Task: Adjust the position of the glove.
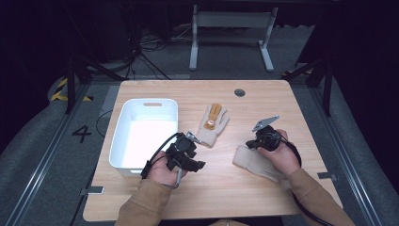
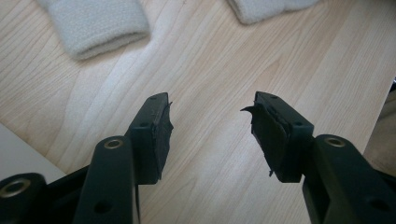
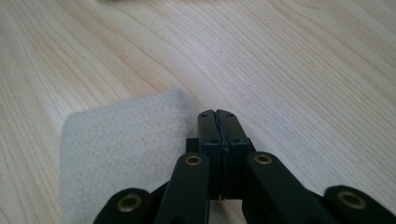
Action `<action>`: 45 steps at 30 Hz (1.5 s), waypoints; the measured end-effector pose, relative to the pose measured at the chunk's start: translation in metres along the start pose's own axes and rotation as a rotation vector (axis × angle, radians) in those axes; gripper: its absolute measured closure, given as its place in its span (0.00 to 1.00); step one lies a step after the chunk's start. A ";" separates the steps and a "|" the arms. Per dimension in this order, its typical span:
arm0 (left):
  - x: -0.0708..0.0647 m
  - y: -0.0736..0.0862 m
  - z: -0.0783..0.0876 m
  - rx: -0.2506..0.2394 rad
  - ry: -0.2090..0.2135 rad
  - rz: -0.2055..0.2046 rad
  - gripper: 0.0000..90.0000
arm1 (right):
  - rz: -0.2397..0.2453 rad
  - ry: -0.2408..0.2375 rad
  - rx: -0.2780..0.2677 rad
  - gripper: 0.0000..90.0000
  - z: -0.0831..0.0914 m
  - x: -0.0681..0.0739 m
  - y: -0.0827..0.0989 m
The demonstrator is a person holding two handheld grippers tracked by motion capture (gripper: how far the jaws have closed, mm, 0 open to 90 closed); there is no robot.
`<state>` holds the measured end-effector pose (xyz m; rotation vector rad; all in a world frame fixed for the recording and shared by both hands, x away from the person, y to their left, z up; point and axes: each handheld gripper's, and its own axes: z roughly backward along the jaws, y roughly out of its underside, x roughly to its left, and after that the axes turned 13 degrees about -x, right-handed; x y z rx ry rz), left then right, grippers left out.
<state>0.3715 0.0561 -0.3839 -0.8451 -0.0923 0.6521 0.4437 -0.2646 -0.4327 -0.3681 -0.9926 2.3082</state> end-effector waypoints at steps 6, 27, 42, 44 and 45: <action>0.000 0.001 -0.002 0.004 -0.001 0.004 0.53 | 0.024 -0.016 0.006 0.99 0.000 0.008 -0.002; -0.002 -0.003 -0.008 0.011 0.014 -0.012 0.52 | 0.106 -0.079 0.015 0.99 0.001 0.036 -0.007; -0.006 -0.016 -0.019 0.011 0.045 -0.047 0.52 | 0.010 -0.045 0.056 0.99 0.060 0.010 0.014; -0.008 -0.020 -0.022 0.010 0.054 -0.055 0.52 | -0.003 -0.044 0.089 0.99 0.064 0.009 0.020; -0.008 -0.021 -0.023 0.010 0.058 -0.059 0.52 | -0.003 -0.041 0.099 0.99 0.064 0.009 0.022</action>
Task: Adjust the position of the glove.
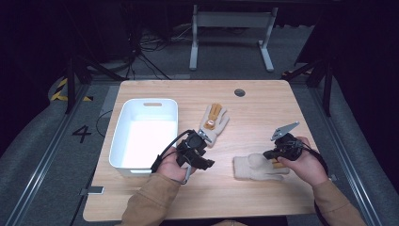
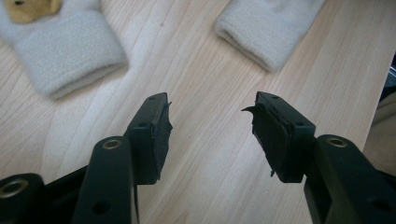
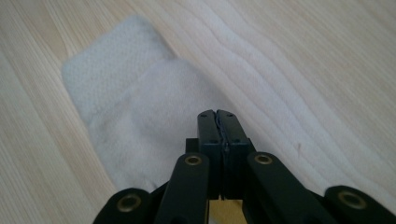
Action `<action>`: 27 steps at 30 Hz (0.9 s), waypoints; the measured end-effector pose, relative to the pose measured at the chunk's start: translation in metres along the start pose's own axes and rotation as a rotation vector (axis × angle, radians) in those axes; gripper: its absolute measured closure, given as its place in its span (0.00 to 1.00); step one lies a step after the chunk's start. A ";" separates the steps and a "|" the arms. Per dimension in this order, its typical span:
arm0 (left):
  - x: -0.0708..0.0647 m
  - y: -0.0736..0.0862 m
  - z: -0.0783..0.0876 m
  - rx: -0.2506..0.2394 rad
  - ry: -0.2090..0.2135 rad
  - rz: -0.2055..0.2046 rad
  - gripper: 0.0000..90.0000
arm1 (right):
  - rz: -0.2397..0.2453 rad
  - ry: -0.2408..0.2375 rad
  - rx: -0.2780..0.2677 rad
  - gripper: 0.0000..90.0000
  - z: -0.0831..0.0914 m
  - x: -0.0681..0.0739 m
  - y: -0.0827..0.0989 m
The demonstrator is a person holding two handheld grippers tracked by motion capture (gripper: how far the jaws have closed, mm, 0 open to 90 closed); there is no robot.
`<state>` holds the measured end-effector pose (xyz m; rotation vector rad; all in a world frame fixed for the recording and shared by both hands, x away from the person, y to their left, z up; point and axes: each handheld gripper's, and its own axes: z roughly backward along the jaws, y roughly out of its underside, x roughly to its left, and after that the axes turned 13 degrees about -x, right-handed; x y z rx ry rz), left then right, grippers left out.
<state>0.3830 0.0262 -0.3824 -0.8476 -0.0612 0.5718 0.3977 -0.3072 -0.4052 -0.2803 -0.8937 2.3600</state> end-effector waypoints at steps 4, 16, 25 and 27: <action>-0.001 -0.003 -0.003 0.001 0.004 -0.008 0.53 | -0.016 0.003 0.020 0.99 -0.001 -0.001 0.007; 0.000 -0.003 -0.003 0.004 0.000 -0.007 0.53 | -0.018 -0.030 0.053 0.99 -0.012 0.006 0.007; 0.001 -0.002 -0.005 0.007 -0.001 -0.003 0.53 | -0.003 -0.067 0.067 0.99 -0.021 0.020 0.002; 0.002 -0.002 -0.005 0.009 -0.002 0.001 0.52 | 0.008 -0.080 0.075 0.99 -0.023 0.023 0.001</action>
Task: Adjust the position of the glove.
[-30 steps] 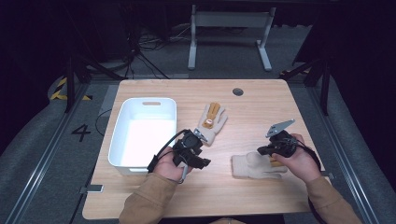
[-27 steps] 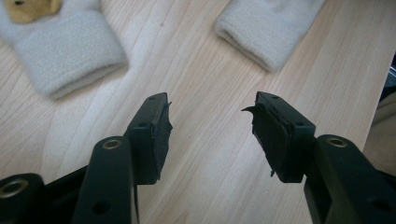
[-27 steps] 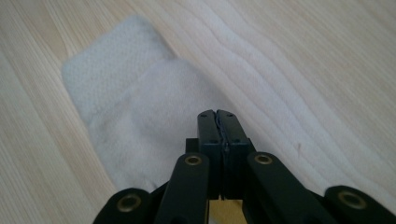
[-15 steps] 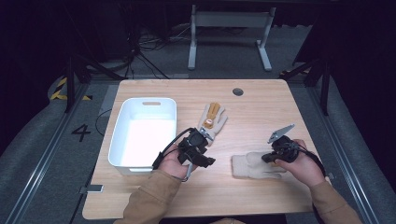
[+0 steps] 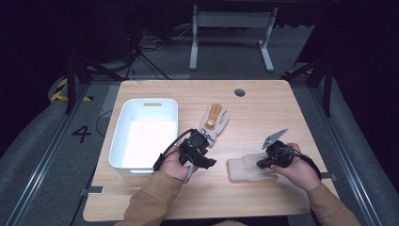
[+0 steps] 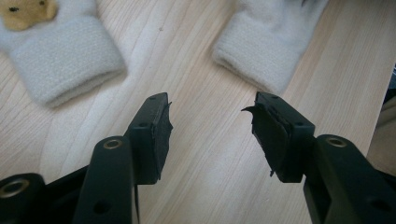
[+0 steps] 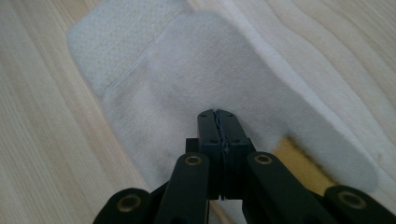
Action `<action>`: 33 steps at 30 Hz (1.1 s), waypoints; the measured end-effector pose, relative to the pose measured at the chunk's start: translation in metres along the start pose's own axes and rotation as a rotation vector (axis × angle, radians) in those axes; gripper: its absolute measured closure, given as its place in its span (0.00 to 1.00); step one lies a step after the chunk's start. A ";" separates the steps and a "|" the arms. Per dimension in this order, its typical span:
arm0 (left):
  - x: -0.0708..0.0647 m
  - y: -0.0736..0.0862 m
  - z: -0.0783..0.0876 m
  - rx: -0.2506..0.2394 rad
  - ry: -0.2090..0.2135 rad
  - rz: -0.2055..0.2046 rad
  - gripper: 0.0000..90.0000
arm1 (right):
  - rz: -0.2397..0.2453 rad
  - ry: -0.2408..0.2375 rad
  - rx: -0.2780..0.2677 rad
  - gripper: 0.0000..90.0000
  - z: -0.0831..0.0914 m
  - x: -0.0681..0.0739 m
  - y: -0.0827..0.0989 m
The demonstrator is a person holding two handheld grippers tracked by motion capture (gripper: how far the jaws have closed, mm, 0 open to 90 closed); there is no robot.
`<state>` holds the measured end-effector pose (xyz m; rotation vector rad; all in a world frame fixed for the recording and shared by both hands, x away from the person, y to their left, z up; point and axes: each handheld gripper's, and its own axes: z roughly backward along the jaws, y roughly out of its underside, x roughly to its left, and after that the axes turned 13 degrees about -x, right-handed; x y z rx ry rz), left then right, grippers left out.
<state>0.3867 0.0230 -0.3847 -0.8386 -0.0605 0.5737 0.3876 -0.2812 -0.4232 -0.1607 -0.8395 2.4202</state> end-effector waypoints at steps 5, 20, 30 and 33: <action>0.000 0.000 -0.001 -0.003 -0.001 0.000 0.52 | 0.023 -0.026 0.022 0.99 -0.007 0.008 -0.003; 0.000 0.000 -0.002 -0.001 0.000 0.003 0.52 | 0.061 -0.079 0.034 0.99 -0.018 0.025 -0.009; 0.002 0.000 -0.002 -0.004 -0.007 0.009 0.52 | 0.064 -0.065 0.024 0.99 -0.016 0.022 -0.008; 0.003 -0.001 0.000 -0.021 -0.020 0.023 0.52 | 0.060 -0.067 0.010 0.99 -0.011 0.019 -0.007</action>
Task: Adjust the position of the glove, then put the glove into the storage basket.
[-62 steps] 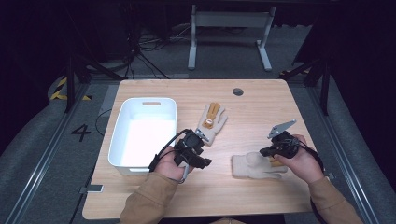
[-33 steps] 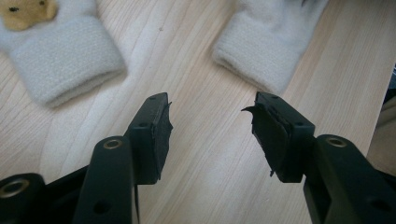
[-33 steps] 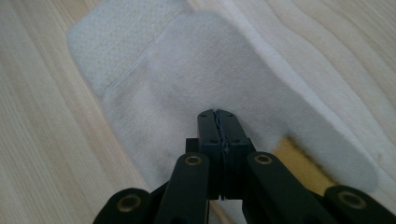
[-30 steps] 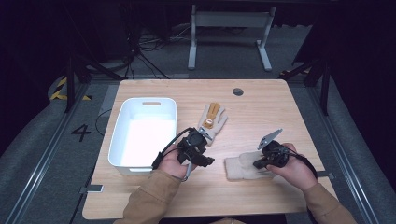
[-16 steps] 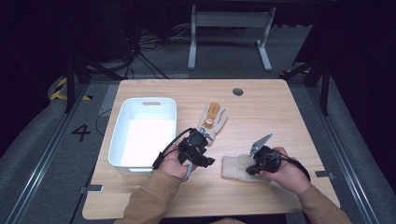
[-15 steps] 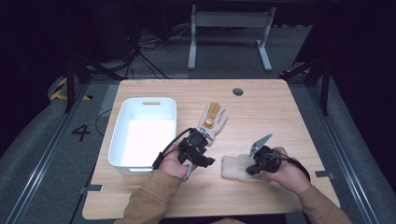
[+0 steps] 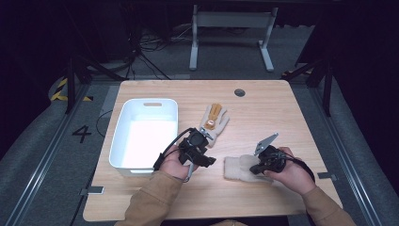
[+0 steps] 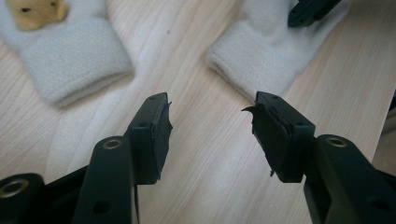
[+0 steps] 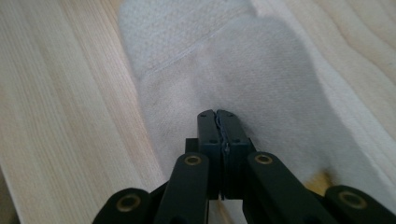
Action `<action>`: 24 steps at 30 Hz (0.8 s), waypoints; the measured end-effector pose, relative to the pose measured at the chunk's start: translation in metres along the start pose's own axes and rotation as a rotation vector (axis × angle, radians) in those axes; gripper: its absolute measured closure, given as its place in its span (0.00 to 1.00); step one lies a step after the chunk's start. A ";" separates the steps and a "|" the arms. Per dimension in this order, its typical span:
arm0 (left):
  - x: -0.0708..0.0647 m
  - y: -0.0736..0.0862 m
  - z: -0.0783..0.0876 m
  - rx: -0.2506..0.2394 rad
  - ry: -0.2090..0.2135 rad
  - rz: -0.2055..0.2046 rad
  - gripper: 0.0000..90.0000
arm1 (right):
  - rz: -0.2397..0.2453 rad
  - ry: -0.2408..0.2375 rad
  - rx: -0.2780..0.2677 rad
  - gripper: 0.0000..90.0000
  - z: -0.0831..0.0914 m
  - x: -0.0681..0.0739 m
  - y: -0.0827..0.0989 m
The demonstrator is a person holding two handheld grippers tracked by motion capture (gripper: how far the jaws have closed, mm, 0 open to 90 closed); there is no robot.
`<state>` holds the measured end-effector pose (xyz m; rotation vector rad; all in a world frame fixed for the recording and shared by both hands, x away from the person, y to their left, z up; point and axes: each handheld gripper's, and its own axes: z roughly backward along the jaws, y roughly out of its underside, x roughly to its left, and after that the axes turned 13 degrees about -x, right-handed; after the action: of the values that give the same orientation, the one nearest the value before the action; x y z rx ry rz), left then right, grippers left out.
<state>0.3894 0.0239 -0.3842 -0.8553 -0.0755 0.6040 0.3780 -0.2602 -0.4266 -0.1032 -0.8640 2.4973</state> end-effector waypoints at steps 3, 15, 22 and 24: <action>0.001 -0.003 0.003 -0.024 -0.019 0.007 0.52 | -0.010 0.014 -0.037 0.99 0.012 -0.002 -0.001; 0.022 -0.025 0.007 -0.160 -0.092 0.133 0.39 | -0.069 0.125 -0.169 0.96 0.053 -0.027 0.009; 0.033 -0.036 -0.001 -0.165 -0.144 0.134 0.30 | -0.097 0.201 -0.219 0.86 0.065 -0.042 0.019; 0.035 -0.037 -0.003 -0.165 -0.144 0.130 0.27 | -0.104 0.210 -0.226 0.84 0.067 -0.044 0.021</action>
<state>0.4369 0.0221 -0.3650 -0.9809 -0.2034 0.7894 0.3926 -0.3330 -0.3896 -0.3793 -1.0297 2.2377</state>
